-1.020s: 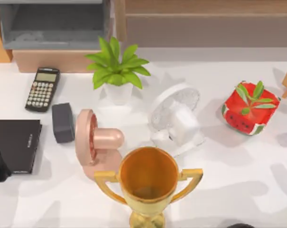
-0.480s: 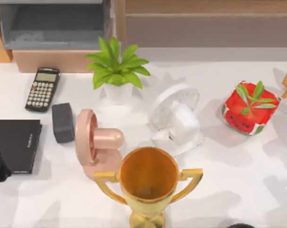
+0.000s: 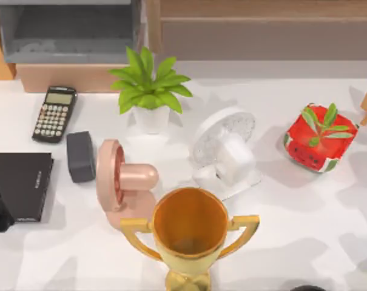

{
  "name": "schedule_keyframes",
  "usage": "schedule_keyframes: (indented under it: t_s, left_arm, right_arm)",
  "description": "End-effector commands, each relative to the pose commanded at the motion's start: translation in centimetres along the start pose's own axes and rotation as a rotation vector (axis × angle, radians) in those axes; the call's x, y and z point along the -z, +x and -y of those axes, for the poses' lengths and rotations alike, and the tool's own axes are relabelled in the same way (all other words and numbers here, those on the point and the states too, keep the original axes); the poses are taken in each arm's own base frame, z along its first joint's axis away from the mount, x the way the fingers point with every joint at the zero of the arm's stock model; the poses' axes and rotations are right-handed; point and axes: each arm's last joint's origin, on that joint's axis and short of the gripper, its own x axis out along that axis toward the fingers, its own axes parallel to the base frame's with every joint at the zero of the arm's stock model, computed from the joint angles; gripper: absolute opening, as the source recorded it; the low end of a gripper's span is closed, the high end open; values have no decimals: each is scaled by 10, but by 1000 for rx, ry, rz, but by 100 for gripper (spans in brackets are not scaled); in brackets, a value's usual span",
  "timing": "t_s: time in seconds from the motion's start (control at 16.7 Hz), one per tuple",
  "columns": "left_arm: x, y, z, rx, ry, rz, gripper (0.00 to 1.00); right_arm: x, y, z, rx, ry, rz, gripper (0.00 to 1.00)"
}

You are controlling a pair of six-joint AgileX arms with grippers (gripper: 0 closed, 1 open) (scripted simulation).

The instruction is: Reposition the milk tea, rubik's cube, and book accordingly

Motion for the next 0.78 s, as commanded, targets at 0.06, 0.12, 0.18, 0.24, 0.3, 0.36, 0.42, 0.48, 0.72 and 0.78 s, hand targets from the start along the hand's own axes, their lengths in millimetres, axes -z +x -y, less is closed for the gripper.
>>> schedule_keyframes:
  t_s: [0.06,0.12,0.18,0.24,0.3,0.36,0.42,0.48,0.72,0.78]
  left_arm:
    - [0,0,0,0,0,0,100]
    - [0,0,0,0,0,0,100]
    - [0,0,0,0,0,0,100]
    - [0,0,0,0,0,0,100]
    - [0,0,0,0,0,0,100]
    - [0,0,0,0,0,0,100]
    - [0,0,0,0,0,0,100]
    - [0,0,0,0,0,0,100]
    - [0,0,0,0,0,0,100]
    - [0,0,0,0,0,0,100]
  right_arm:
    - [0,7,0,0,0,0,100]
    - [1,14,0,0,0,0,100]
    - [1,19,-1,0,0,0,100]
    - [2,22,-1,0,0,0,100]
    - [2,24,-1,0,0,0,100]
    - [2,24,-1,0,0,0,100]
    - [2,24,-1,0,0,0,100]
    - [2,24,-1,0,0,0,100]
    - [2,24,-1,0,0,0,70]
    - [2,24,-1,0,0,0,62]
